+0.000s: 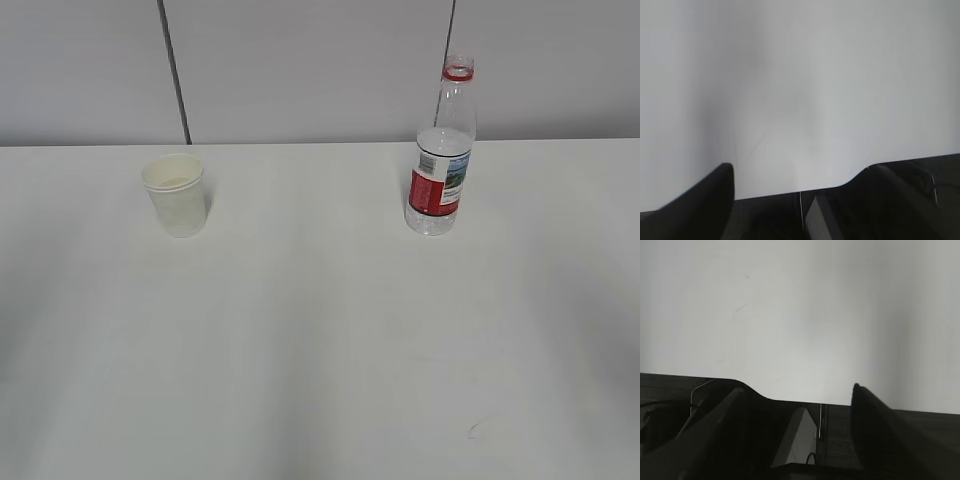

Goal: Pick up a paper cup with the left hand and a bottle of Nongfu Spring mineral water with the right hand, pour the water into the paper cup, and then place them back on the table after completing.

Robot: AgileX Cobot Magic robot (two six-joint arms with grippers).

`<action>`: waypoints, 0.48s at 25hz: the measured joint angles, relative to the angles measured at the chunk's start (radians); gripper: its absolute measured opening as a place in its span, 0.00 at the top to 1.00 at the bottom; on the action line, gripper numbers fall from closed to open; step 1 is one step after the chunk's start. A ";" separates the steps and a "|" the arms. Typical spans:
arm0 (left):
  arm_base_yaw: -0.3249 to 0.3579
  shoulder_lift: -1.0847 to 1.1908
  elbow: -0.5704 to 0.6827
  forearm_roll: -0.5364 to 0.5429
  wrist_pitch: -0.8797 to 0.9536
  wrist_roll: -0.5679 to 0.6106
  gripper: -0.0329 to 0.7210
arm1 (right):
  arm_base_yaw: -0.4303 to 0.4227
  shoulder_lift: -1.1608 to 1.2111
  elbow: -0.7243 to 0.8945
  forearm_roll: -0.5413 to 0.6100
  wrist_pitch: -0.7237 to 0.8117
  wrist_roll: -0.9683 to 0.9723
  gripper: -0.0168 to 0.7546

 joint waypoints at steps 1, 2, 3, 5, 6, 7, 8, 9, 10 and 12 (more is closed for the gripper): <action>0.000 -0.050 0.005 0.000 0.002 0.000 0.28 | 0.000 -0.031 0.015 0.000 0.002 0.000 0.35; 0.000 -0.100 0.010 0.000 0.005 0.000 0.28 | 0.000 -0.063 0.031 0.000 0.004 0.000 0.35; 0.000 -0.140 0.013 0.000 0.007 0.000 0.28 | 0.000 -0.091 0.046 0.000 0.004 0.000 0.35; 0.000 -0.234 0.016 0.000 0.012 0.000 0.28 | 0.000 -0.162 0.075 0.002 0.004 0.000 0.35; 0.000 -0.271 0.020 0.000 0.013 0.000 0.29 | 0.000 -0.201 0.090 0.004 0.006 0.000 0.35; 0.000 -0.314 0.024 0.000 0.016 0.000 0.29 | 0.000 -0.235 0.104 0.006 0.006 0.000 0.35; 0.000 -0.356 0.029 -0.002 0.020 0.000 0.29 | 0.000 -0.274 0.114 0.006 0.008 0.000 0.35; 0.000 -0.396 0.032 -0.004 0.022 0.000 0.29 | 0.000 -0.315 0.125 0.006 0.010 -0.001 0.35; 0.000 -0.427 0.039 -0.006 0.023 0.000 0.29 | 0.000 -0.348 0.136 0.006 0.010 -0.001 0.35; 0.000 -0.499 0.055 -0.006 0.028 0.000 0.29 | 0.000 -0.427 0.159 0.006 0.014 -0.004 0.35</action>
